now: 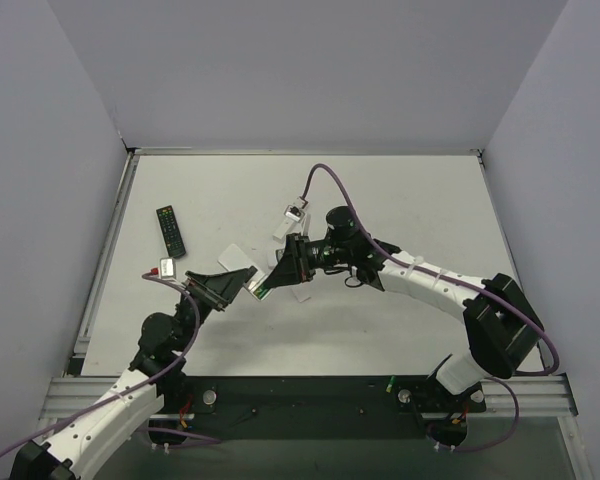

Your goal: Load the batteries into the remote control

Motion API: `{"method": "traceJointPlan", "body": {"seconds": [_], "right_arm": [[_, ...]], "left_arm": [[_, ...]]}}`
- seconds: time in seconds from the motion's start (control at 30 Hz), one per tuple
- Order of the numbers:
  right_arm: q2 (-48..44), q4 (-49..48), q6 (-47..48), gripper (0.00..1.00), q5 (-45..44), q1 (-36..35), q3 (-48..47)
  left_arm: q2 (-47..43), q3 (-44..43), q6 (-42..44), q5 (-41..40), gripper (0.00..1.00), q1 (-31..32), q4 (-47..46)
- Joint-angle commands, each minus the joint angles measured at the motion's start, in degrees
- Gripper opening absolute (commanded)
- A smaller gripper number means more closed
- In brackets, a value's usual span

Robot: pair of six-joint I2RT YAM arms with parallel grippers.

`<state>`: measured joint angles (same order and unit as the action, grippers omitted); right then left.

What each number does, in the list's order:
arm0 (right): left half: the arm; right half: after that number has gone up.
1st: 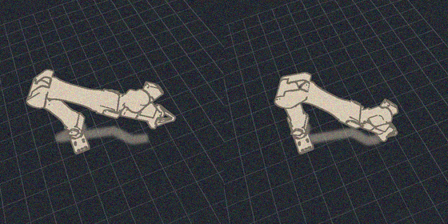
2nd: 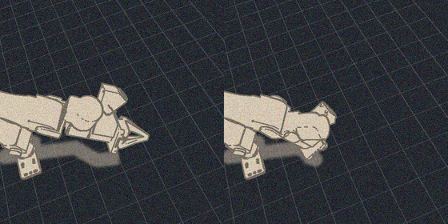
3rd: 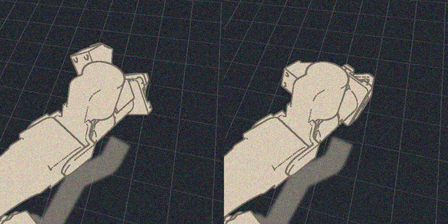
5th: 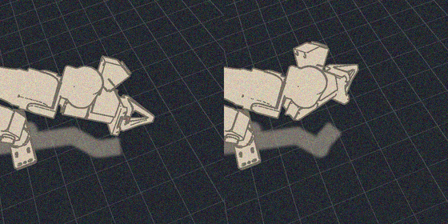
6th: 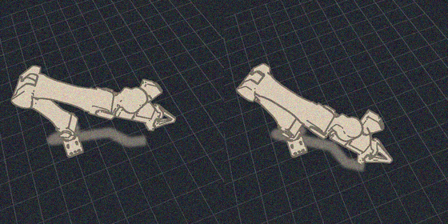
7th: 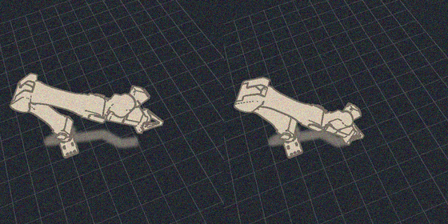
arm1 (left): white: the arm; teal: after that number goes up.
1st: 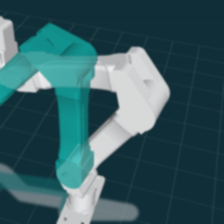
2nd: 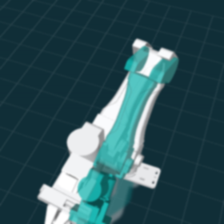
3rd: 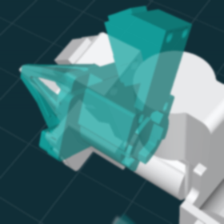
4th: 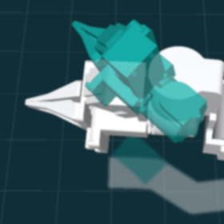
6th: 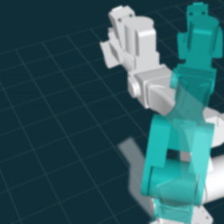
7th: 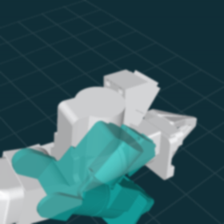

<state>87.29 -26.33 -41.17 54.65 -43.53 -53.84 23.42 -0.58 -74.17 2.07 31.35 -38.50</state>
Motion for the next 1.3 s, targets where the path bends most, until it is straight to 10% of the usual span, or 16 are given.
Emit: {"method": "traceJointPlan", "body": {"seconds": [0.0,0.13,0.43,0.63,1.1,1.17,1.27], "right_arm": [[-1.77,-5.23,-1.02,0.00,0.80,0.29,-0.74],[-1.07,-4.52,-1.02,0.00,1.33,0.11,-0.74],[0.78,-1.80,-0.23,0.00,3.09,-0.59,-1.52],[1.05,0.75,1.61,0.01,3.01,-0.59,-2.58],[-16.09,14.35,19.71,0.68,-12.45,0.02,-2.41],[-16.97,17.78,23.49,0.97,-16.67,0.28,-3.02],[-16.01,24.03,27.44,1.00,-21.84,0.90,-4.25]], "left_arm": [[3.38,3.48,2.36,2.50,0.69,0.37,-2.18],[6.37,2.95,2.54,1.63,0.51,0.64,-5.79],[10.06,1.55,4.03,0.48,0.48,0.90,-10.01],[11.30,0.93,4.30,0.40,0.00,1.43,-10.98],[4.09,2.07,3.07,-5.58,0.00,3.01,1.22],[3.30,2.25,3.42,-6.37,0.00,2.92,3.68],[3.21,1.81,5.09,-7.16,0.00,2.92,9.11]]}}
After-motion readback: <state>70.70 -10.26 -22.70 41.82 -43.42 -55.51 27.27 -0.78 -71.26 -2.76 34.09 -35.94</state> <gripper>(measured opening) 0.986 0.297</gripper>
